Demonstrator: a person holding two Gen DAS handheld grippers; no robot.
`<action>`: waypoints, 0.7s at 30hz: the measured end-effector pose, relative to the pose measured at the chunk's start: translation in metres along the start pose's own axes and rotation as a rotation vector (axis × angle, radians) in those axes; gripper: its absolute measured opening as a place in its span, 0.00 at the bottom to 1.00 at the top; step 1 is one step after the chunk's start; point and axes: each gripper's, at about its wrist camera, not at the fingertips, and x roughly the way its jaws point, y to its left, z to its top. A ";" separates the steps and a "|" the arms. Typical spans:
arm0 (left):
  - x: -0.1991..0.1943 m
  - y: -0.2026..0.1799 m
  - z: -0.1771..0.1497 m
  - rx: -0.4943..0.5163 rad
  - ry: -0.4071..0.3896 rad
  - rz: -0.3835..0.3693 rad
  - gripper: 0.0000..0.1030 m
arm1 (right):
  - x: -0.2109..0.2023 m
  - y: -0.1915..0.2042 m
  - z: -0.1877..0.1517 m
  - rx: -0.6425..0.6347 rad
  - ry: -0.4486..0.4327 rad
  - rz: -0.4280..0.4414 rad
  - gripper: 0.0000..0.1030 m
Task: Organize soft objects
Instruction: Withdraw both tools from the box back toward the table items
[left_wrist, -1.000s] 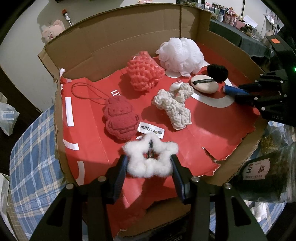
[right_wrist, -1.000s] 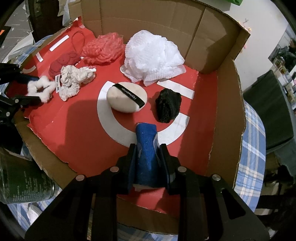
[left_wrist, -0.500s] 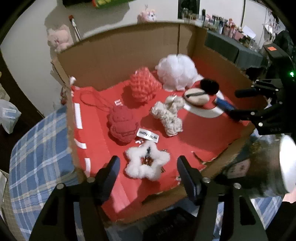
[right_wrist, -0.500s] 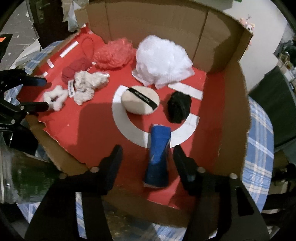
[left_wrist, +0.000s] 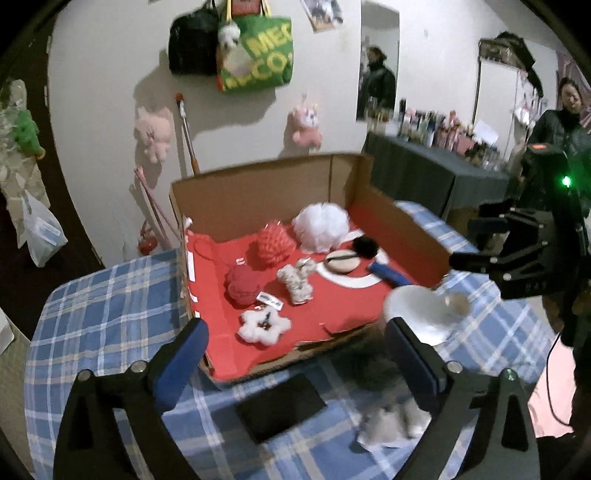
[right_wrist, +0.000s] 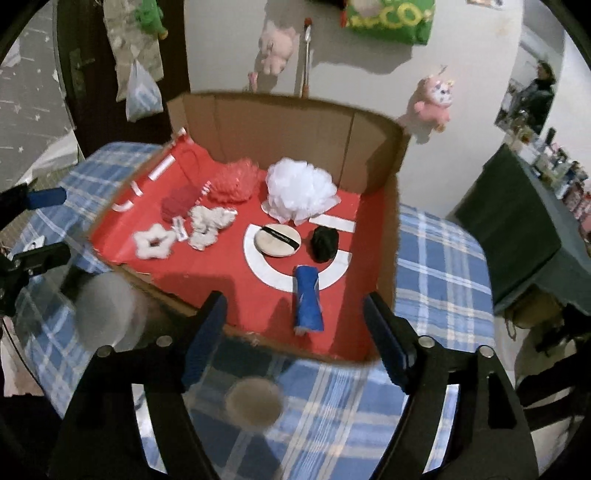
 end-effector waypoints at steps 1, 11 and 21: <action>-0.012 -0.005 -0.004 0.000 -0.028 0.002 0.98 | -0.011 0.003 -0.004 0.003 -0.018 -0.002 0.80; -0.050 -0.030 -0.056 -0.058 -0.129 0.008 1.00 | -0.080 0.040 -0.064 0.020 -0.176 -0.040 0.87; -0.044 -0.040 -0.109 -0.134 -0.127 0.031 1.00 | -0.070 0.060 -0.125 0.106 -0.187 -0.036 0.87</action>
